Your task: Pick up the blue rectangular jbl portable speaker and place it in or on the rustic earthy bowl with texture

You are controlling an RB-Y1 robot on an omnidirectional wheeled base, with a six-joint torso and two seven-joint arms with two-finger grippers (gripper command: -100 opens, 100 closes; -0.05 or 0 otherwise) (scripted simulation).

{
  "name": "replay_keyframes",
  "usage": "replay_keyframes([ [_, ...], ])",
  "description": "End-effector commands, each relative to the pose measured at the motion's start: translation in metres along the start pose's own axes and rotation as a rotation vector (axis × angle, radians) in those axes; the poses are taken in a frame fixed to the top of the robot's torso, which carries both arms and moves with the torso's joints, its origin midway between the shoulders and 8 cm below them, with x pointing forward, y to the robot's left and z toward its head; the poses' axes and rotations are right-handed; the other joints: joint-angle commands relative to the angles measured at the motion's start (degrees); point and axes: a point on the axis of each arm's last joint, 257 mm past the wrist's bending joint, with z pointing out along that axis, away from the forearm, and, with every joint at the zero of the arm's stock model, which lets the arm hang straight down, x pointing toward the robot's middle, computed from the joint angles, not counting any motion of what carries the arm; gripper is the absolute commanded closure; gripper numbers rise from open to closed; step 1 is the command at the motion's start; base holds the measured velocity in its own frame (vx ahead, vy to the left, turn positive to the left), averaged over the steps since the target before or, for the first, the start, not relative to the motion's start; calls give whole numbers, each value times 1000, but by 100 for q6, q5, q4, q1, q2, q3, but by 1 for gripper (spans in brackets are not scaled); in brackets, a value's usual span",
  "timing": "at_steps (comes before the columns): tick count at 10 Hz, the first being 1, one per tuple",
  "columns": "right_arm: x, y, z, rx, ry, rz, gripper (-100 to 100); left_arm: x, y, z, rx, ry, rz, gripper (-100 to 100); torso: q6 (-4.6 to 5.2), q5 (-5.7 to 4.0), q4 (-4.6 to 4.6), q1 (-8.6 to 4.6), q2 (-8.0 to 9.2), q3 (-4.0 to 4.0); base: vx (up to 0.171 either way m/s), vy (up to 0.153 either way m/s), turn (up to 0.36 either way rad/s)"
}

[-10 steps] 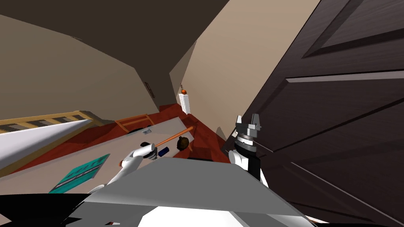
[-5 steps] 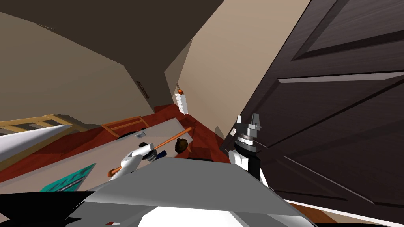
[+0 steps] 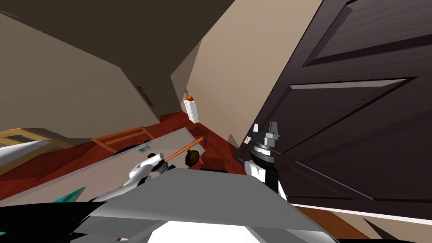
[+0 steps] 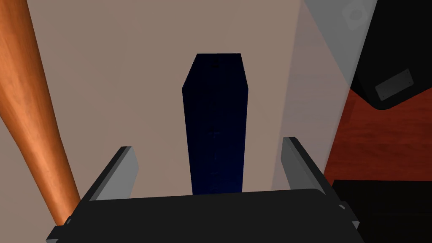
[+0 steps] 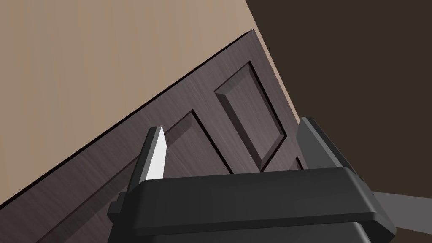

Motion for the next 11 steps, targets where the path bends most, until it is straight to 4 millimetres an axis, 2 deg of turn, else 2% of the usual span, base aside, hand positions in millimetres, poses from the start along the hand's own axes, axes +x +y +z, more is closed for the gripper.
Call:
replay_keyframes([
  [1,0,0,0,0,0,0,0,2,10,1,-47,12,-41,-100,0,0,0,0,0,0,15,15,-96],
  [3,0,0,0,0,0,0,0,3,10,1,-42,11,-37,-100,-2,-1,0,-4,3,1,5,4,-12],
  [4,0,0,0,0,0,0,0,3,11,1,-44,11,-38,0,-3,-1,1,-6,5,3,0,0,0],
  [5,0,0,0,0,0,0,0,20,17,5,-49,8,-41,-100,-2,-2,1,-7,7,4,-58,86,-260],
  [7,0,0,0,0,0,0,0,20,17,5,-50,7,-77,-100,-3,7,7,35,37,21,-85,101,-70],
  [8,0,0,0,0,0,0,0,37,23,9,-54,5,-68,-100,-6,6,7,25,35,20,-91,128,-231],
  [10,0,0,0,0,0,0,0,37,23,9,-54,4,-117,-100,-3,9,9,39,43,25,-83,90,-79],
  [11,0,0,0,0,0,0,0,54,29,12,-57,2,-100,-100,-6,5,7,20,33,20,-96,105,-231],
])
